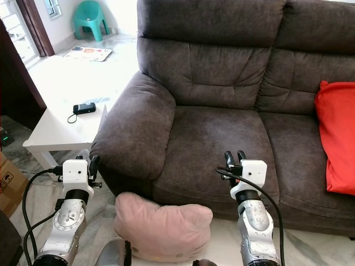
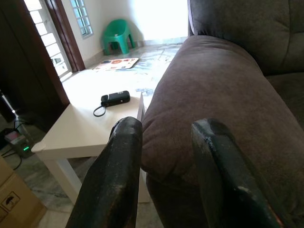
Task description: Move the pillow to the sofa from floor
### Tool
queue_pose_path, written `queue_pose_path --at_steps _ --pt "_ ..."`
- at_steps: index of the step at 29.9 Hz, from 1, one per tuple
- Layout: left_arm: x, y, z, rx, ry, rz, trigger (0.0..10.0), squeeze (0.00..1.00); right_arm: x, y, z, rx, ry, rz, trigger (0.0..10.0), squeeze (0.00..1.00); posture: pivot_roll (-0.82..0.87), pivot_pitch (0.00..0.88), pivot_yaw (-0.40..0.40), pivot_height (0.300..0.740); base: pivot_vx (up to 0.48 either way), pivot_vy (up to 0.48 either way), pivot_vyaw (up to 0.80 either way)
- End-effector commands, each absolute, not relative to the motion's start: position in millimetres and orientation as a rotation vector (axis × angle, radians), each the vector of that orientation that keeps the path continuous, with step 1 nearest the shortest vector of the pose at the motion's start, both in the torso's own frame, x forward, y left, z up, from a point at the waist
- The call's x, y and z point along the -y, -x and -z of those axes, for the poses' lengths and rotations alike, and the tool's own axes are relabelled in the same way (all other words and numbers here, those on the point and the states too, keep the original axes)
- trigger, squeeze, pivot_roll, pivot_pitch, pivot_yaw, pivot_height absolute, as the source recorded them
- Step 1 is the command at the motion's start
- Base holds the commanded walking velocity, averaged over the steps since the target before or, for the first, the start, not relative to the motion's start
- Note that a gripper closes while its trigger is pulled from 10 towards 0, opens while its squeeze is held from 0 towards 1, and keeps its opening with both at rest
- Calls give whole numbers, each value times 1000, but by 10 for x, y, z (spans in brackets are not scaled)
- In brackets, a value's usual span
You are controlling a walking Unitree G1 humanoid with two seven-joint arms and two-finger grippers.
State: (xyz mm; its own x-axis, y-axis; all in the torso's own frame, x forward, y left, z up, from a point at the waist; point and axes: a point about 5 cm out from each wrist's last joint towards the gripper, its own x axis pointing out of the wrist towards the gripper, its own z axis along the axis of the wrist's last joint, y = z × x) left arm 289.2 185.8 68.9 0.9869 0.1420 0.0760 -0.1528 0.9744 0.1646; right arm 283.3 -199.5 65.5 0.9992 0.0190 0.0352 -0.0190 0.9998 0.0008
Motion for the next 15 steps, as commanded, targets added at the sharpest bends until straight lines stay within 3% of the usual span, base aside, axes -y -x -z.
queue_pose_path --at_steps 1,15 --pt "-1855 -2916 -705 60 -173 -143 10000 0 1979 -2851 -688 42 -2 -29 10000 0 6 0 -34 645 0 0 0" --pt "-1847 -2912 -701 59 -171 -142 10000 0 1982 -2843 -692 46 4 -37 10000 0 4 0 -38 645 0 0 0"
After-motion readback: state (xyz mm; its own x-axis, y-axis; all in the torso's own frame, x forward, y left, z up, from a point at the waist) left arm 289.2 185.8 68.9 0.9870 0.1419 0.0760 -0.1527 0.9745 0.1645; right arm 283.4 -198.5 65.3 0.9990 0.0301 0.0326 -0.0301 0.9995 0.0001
